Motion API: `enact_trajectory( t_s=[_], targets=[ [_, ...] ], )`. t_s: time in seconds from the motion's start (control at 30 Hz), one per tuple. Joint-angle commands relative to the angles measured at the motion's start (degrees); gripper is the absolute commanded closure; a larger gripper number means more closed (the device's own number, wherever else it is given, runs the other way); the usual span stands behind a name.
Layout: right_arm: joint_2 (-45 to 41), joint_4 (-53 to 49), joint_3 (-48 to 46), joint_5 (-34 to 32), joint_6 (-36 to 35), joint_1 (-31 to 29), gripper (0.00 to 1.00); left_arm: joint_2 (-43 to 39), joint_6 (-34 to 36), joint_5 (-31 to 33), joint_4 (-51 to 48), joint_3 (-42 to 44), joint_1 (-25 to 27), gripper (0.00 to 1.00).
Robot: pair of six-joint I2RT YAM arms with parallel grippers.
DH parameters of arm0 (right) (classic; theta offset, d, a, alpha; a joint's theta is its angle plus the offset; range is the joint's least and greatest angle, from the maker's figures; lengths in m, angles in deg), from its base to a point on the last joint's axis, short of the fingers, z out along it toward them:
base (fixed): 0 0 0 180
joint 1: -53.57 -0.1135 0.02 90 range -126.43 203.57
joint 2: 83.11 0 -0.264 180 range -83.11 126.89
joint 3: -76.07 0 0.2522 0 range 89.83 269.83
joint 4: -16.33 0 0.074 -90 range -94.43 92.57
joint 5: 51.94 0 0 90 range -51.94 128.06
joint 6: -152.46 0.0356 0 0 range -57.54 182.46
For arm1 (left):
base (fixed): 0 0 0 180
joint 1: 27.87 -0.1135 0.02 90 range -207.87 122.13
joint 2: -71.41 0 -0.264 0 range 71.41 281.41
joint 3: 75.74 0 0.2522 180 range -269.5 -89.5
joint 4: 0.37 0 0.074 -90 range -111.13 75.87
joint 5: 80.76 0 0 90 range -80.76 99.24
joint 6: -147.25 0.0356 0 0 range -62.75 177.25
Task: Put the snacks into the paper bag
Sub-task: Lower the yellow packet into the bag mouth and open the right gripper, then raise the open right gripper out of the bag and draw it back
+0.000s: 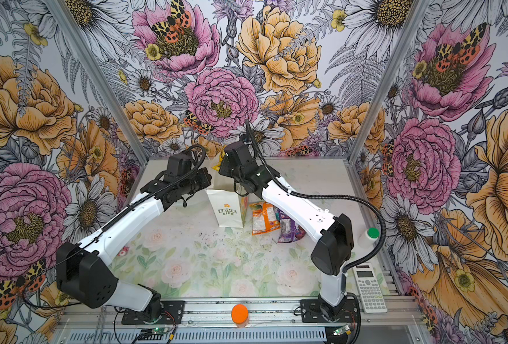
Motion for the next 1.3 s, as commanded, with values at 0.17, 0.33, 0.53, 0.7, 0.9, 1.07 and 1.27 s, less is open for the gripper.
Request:
enact_trajectory(
  t_s=[0.17,0.33,0.53,0.7,0.9,1.07,1.27],
  targets=[
    [-0.3,0.2,0.3,1.1,0.0,-0.2,0.69,0.5,0.7,-0.4,-0.8,-1.2,0.5,1.0],
    [-0.5,0.2,0.3,1.3,-0.1,-0.2,0.63,0.5,0.7,-0.5,-0.8,-1.3,0.5,1.0],
    [-0.7,0.2,0.2,1.8,-0.1,-0.3,0.59,0.4,0.7,-0.5,-0.9,-1.1,0.4,1.0],
    [-0.9,0.2,0.2,2.1,-0.2,-0.2,0.56,0.2,0.7,-0.3,-0.9,-1.0,0.5,1.0],
    [-1.3,0.2,-0.1,2.3,-0.4,-0.3,0.54,0.0,0.7,-0.3,-0.9,-0.9,0.4,1.0],
    [-1.5,0.2,0.1,2.8,-1.3,-0.3,0.53,0.0,0.7,-0.3,-0.9,-0.8,0.5,1.0],
    [-1.8,0.3,0.4,4.9,-5.1,-0.2,0.53,0.0,0.6,-0.3,-0.9,-0.9,0.5,1.0]
  ],
)
